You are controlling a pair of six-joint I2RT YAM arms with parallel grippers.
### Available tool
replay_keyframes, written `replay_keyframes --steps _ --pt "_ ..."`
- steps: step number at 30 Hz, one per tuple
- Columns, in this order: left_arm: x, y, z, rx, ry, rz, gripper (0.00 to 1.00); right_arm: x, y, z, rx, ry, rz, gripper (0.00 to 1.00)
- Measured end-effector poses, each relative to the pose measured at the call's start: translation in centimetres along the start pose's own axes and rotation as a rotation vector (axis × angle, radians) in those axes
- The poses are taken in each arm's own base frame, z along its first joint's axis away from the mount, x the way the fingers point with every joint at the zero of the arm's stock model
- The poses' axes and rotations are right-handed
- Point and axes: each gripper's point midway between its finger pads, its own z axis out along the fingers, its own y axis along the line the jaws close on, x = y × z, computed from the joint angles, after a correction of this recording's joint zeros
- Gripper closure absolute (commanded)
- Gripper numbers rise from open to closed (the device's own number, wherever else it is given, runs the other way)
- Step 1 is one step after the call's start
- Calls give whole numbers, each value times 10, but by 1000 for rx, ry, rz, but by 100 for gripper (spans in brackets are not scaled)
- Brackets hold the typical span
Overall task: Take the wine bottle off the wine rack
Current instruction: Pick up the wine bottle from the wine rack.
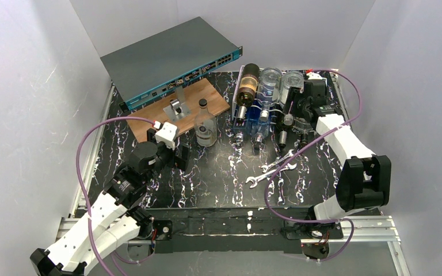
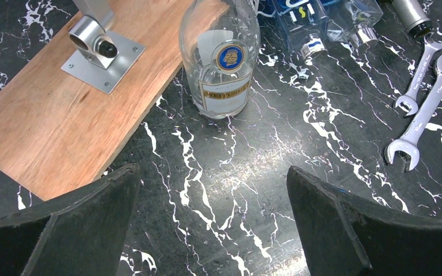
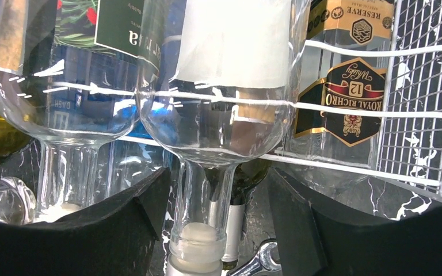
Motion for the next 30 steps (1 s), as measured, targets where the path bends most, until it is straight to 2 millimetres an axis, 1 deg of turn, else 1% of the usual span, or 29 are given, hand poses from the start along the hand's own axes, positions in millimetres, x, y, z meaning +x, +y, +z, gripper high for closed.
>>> replay_keyframes --steps 1,3,5,11,19,25,30 --pt "0 0 0 -1 0 0 2 1 0 1 1 2 2 31" --pt "0 1 0 -6 1 4 2 2 1 4 4 3 11 36" --pt "1 2 0 -9 4 14 2 1 2 7 7 -3 18 37" --pt "6 4 2 -15 27 31 2 5 4 13 15 -1 39 37" --pt "7 4 2 -17 29 38 2 12 3 19 46 5 54 37" --pt "9 4 4 -17 41 43 2 11 3 19 54 -2 60 41" --pt "10 4 4 -18 44 44 2 14 3 22 54 6 67 42"
